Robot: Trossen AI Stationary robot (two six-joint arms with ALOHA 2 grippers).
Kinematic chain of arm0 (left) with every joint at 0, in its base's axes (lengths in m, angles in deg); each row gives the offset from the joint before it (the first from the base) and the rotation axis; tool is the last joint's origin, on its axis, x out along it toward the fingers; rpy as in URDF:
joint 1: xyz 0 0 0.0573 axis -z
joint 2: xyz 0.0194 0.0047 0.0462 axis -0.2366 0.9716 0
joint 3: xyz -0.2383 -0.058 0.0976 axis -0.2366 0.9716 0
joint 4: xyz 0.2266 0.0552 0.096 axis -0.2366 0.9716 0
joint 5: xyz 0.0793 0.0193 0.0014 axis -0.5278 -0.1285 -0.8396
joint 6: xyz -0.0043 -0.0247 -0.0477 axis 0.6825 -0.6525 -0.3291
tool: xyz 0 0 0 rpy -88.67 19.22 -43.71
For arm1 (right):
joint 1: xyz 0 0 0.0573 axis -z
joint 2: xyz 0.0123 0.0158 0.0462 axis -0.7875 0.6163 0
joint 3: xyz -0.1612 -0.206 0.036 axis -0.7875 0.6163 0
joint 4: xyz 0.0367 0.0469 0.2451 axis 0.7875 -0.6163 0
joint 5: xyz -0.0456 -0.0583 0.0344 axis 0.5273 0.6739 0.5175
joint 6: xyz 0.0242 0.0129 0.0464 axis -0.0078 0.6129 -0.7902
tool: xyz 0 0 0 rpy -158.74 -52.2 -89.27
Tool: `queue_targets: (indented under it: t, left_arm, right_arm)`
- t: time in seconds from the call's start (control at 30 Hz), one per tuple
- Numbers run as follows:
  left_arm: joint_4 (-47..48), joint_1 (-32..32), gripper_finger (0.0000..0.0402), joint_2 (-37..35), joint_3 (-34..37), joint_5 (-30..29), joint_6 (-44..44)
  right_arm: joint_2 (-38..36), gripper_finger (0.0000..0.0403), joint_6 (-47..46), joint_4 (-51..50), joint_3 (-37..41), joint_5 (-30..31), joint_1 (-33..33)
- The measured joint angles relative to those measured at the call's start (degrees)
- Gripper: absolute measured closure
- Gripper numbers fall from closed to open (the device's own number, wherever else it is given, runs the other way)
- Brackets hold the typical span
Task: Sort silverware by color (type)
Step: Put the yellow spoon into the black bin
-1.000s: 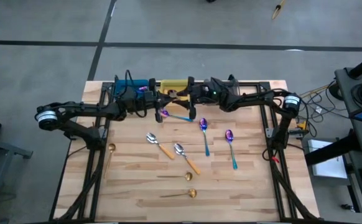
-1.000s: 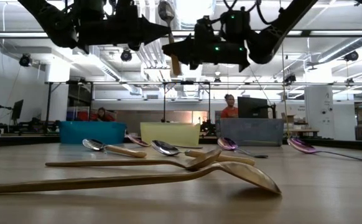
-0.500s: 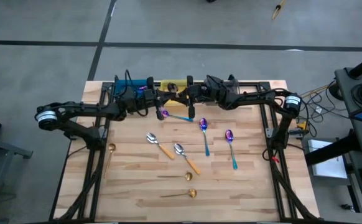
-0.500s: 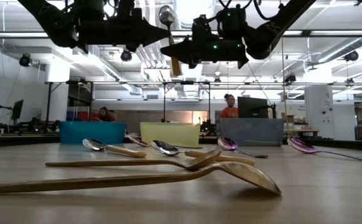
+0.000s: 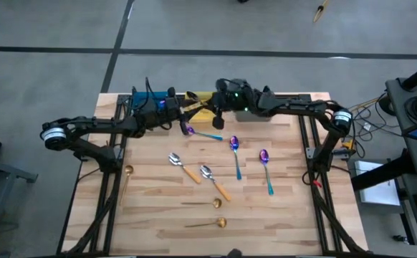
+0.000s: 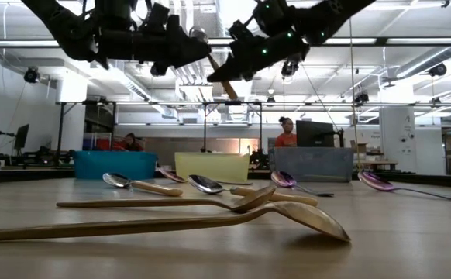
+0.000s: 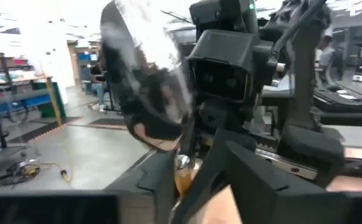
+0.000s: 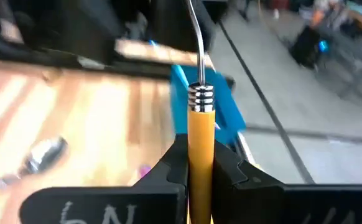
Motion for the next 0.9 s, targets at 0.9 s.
queue_targets:
  t: [0.9]
  left_arm:
    - [18.0, -1.0, 0.0194, -10.6, 0.0, -14.3, 12.4]
  right_arm:
    - [0.2, 0.0386, 10.1, -50.9, -3.2, 26.5, 14.5]
